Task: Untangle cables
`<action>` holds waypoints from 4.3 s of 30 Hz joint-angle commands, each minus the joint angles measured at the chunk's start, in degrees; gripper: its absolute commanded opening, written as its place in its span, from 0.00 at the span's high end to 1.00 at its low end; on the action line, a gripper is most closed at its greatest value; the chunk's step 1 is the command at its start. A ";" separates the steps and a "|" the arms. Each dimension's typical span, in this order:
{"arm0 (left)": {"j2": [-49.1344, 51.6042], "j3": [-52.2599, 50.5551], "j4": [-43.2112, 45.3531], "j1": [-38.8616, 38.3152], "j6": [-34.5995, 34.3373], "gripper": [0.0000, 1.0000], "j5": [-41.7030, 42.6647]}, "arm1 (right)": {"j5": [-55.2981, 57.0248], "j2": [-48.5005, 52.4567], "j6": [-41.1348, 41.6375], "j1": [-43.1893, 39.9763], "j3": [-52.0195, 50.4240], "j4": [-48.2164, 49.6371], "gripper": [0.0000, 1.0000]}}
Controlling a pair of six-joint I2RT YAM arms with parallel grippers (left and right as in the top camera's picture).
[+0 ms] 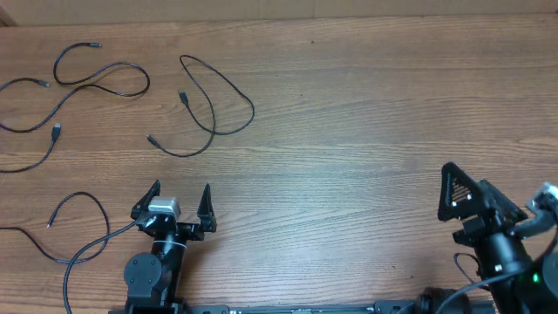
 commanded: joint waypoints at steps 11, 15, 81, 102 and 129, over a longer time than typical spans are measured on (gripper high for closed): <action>-0.44 -0.28 -0.09 -0.26 1.03 0.01 0.37 | 0.31 -10.14 -0.02 0.11 -9.40 17.73 0.00; -0.44 -0.28 -0.09 -0.26 1.05 0.00 0.37 | 0.31 -12.79 -0.02 0.26 -13.18 18.18 0.00; -0.44 -0.28 -0.09 -0.26 1.05 0.00 0.37 | 15.69 -19.45 -36.50 12.09 -50.71 40.48 0.00; -0.44 -0.28 -0.09 -0.26 1.05 0.00 0.37 | 16.13 -19.45 -37.40 12.28 -50.71 40.50 0.00; -0.44 -0.28 -0.09 -0.26 1.05 0.00 0.37 | 16.13 -18.88 -37.40 12.22 -50.69 40.76 0.00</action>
